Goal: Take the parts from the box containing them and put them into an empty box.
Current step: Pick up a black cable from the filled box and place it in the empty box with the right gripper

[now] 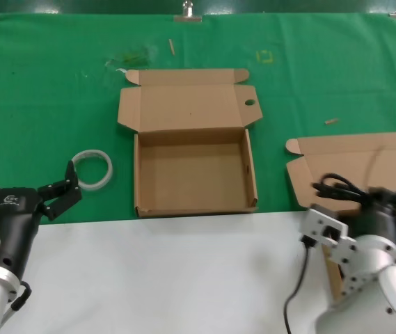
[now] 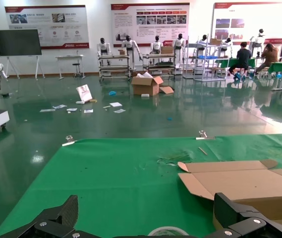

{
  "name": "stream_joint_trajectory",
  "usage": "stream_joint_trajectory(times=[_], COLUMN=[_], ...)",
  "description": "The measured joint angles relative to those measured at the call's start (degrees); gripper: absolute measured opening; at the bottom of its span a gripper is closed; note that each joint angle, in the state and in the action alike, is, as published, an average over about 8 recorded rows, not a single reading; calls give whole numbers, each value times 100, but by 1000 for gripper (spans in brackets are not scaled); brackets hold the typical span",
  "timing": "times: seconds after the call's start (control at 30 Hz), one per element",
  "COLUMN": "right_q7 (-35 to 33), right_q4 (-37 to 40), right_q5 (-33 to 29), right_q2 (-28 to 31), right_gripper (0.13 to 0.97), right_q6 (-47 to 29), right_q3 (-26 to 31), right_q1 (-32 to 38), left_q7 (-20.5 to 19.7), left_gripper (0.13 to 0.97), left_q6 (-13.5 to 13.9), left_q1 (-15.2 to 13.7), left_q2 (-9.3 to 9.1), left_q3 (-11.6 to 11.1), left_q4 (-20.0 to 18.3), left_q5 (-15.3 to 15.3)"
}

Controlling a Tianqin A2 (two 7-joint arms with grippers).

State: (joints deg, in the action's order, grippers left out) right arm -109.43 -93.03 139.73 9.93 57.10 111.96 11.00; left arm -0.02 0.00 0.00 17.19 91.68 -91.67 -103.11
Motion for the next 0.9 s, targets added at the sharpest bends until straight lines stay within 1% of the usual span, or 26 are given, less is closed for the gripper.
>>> stream_joint_trajectory(times=[0.13, 0.6, 0.73, 0.9], right_q7=[156, 850, 1096, 1473], right_q4=[307, 1844, 2124, 2250], right_q5=[31, 247, 319, 370], right_q2=[0, 0, 1, 4], right_gripper=[201, 201, 201, 201], right_q6=[-195, -1180, -1459, -1760], right_q3=[297, 1253, 1522, 1831], right_q1=[299, 1447, 1678, 1849], left_q7=[0, 0, 0, 0], left_gripper=[965, 965, 965, 965], left_q6=[0, 0, 0, 0], left_q1=[0, 0, 0, 0], left_q2=[0, 0, 0, 0], left_q3=[0, 0, 0, 0], left_q4=[0, 0, 0, 0], left_q5=[0, -1, -1, -1])
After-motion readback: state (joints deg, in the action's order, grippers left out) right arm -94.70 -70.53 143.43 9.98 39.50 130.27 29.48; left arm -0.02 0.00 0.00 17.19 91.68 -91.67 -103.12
